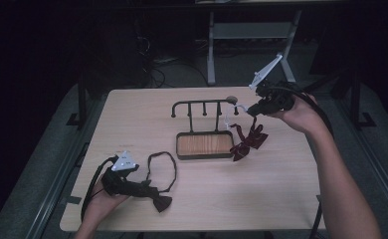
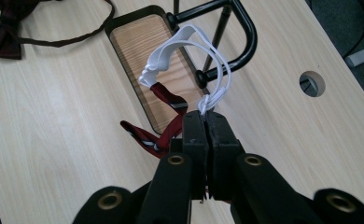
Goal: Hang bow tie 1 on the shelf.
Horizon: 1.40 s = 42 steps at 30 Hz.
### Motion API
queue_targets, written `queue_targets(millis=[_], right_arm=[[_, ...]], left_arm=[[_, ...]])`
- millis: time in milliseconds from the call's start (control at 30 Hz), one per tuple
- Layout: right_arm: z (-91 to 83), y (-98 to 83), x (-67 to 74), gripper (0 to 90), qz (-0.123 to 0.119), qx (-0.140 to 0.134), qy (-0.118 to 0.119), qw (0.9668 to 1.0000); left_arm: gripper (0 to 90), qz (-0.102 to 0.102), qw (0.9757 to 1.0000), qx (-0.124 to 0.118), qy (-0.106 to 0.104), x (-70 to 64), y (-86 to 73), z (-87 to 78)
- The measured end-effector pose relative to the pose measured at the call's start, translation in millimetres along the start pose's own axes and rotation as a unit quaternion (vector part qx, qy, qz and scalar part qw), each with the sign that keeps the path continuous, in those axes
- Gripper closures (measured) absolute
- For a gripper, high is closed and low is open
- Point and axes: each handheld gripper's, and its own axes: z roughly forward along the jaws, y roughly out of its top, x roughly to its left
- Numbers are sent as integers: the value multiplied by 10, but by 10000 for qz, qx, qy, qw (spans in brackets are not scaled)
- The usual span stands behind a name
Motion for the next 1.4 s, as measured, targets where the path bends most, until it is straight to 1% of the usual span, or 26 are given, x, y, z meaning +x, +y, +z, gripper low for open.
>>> queue_targets(millis=[167,200,333,500,700,767,833,1100,1333,1400], right_arm=[[38,-18,-67,878,78,25,7,10000],[47,-22,-95,877,141,-1,21,9999],[52,-23,-141,878,202,-77,58,9997],[84,-29,-178,877,277,-19,43,9996],[108,-37,-226,876,364,-19,46,9993],[129,-49,-254,875,411,28,39,9991],[133,-54,-263,875,450,22,52,9990],[164,-62,-279,867,478,64,57,9988],[191,-86,-284,837,506,66,87,9987],[201,-97,-285,816,543,50,102,9985]], left_arm=[[280,1,10000,-12,0,-1,-1,8],[280,9,10000,-6,-1,-1,0,7],[280,13,10000,-4,-2,-1,0,7],[280,16,10000,6,-8,1,0,2],[280,16,10000,-13,-5,-2,-1,4],[279,15,10000,9,-8,1,-2,1],[280,7,10000,19,-12,2,-3,1],[280,20,10000,-14,-1,-4,-1,2],[280,24,10000,0,-5,-4,-1,3],[280,37,10000,11,-1,-2,-1,1]])
